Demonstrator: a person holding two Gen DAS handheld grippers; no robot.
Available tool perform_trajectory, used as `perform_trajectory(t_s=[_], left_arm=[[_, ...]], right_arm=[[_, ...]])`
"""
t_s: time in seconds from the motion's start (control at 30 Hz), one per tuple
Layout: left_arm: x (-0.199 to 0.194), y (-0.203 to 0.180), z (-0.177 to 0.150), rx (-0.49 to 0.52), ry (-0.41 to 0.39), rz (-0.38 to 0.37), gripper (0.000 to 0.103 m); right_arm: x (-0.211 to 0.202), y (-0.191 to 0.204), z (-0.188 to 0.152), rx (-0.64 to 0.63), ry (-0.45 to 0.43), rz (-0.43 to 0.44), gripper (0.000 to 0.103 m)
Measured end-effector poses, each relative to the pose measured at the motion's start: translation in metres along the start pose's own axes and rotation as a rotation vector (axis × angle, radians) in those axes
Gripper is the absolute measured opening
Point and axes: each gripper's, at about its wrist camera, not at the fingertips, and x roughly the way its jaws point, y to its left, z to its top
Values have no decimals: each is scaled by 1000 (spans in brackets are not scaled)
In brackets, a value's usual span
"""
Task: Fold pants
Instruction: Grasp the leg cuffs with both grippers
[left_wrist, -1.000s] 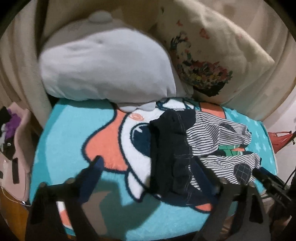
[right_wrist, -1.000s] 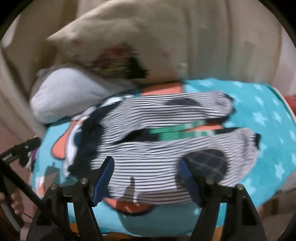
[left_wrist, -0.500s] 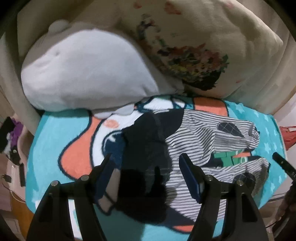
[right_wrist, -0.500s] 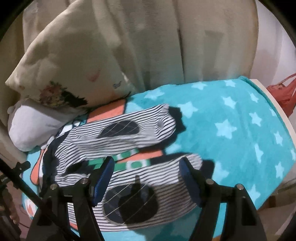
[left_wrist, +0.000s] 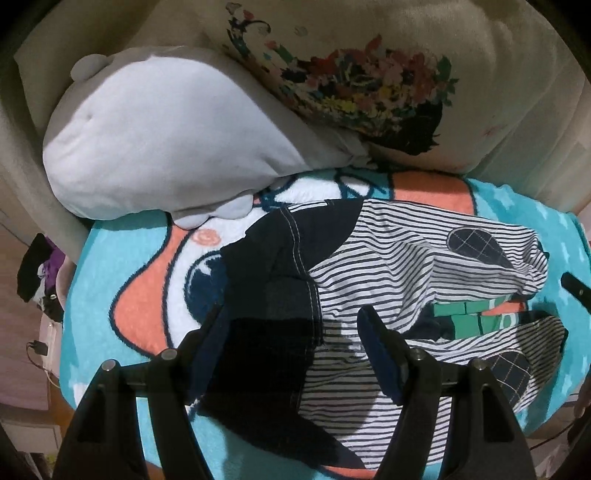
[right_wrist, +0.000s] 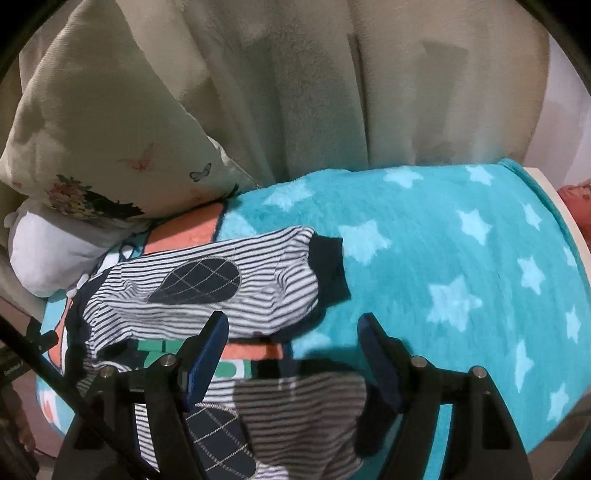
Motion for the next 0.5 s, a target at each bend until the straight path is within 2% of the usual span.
perform_trajectory(t_s=[0.1, 0.33, 0.5], left_arm=[[11, 2, 13, 7, 8, -48, 71], [65, 6, 66, 79, 33, -190, 71], [95, -3, 83, 138, 72, -260, 71]], right_arm=[[9, 0, 15, -40, 6, 17, 77], [47, 1, 58, -182, 27, 44, 77], [81, -2, 77, -180, 81, 91, 77]])
